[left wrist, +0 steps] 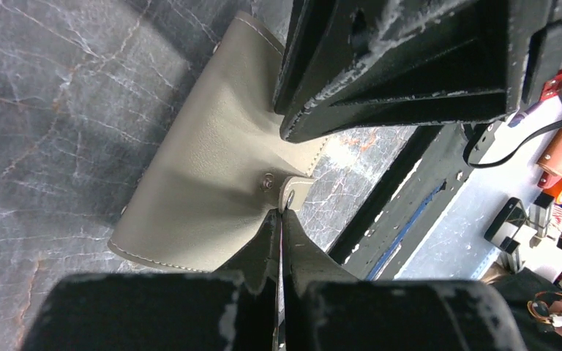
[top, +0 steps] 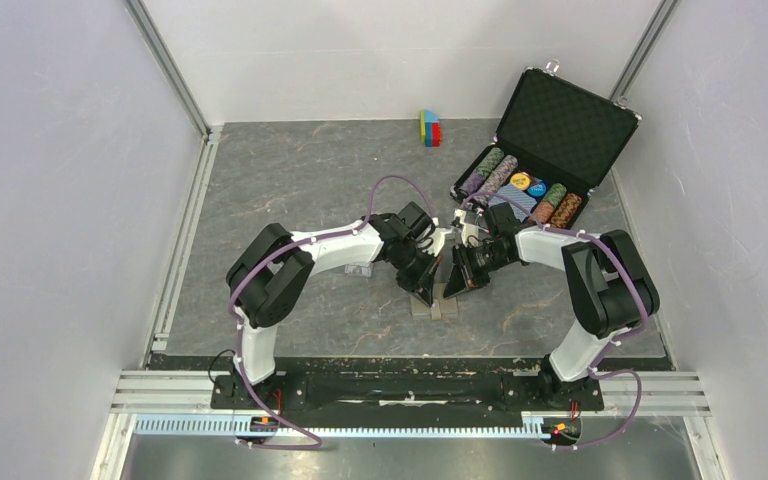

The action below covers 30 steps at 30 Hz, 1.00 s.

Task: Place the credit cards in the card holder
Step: Close the card holder at the center of the board.

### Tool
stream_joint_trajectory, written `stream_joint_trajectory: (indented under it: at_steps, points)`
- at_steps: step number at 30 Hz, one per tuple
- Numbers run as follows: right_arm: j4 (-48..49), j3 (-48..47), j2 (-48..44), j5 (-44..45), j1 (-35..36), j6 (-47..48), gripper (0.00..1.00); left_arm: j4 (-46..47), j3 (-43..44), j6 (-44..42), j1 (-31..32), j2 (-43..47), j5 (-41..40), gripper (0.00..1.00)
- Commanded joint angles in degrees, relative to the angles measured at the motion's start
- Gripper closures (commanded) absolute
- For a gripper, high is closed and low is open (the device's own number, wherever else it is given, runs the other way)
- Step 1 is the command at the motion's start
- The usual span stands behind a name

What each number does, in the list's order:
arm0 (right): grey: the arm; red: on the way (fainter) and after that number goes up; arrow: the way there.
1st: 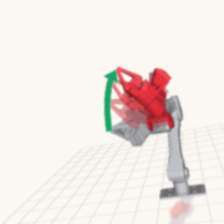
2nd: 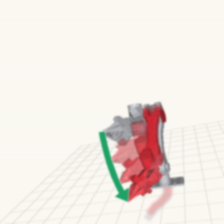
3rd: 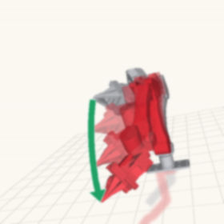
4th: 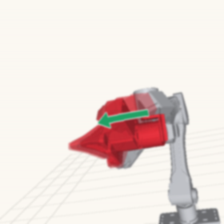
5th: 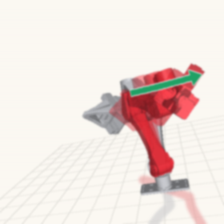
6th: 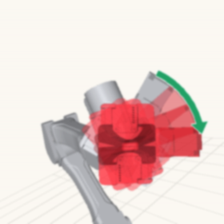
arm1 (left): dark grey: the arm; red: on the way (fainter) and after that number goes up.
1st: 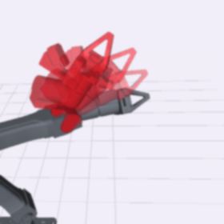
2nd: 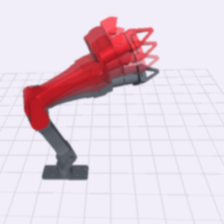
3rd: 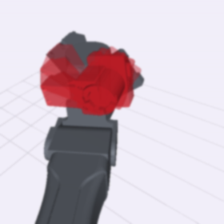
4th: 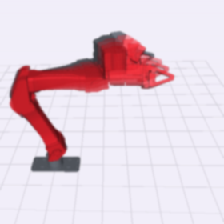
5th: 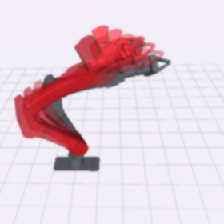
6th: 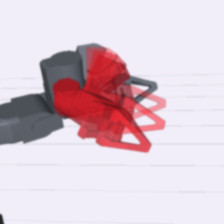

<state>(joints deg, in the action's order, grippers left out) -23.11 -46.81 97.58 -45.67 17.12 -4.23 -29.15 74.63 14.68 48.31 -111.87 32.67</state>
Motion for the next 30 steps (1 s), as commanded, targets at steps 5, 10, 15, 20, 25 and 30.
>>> stream_joint_trajectory:
  at_steps: [5,10,15,20,25,30]
  points:
    - [-4.33,-0.38,1.60,7.22,0.72,3.68,0.84,3.91,2.22,2.43,0.20,-0.19,-3.17,0.98]
    - [-4.77,-0.70,1.52,8.20,1.20,3.78,0.85,2.56,3.42,3.16,0.20,-1.62,-5.29,0.98]
    - [-4.17,-1.09,0.39,7.61,1.35,3.78,0.88,-0.25,4.48,3.08,0.20,-3.56,-6.80,0.98]
    - [-2.87,-1.27,-0.96,4.88,1.38,5.14,1.00,-1.15,4.15,3.14,0.20,-3.96,-7.55,0.98]
    - [-0.02,-0.53,-2.72,0.85,1.41,4.32,1.00,-2.32,4.16,3.23,0.20,-2.86,-9.58,0.98]
    - [2.50,0.12,-2.69,-3.57,1.42,1.93,1.00,-1.96,3.47,3.67,0.20,-1.32,-10.18,0.98]
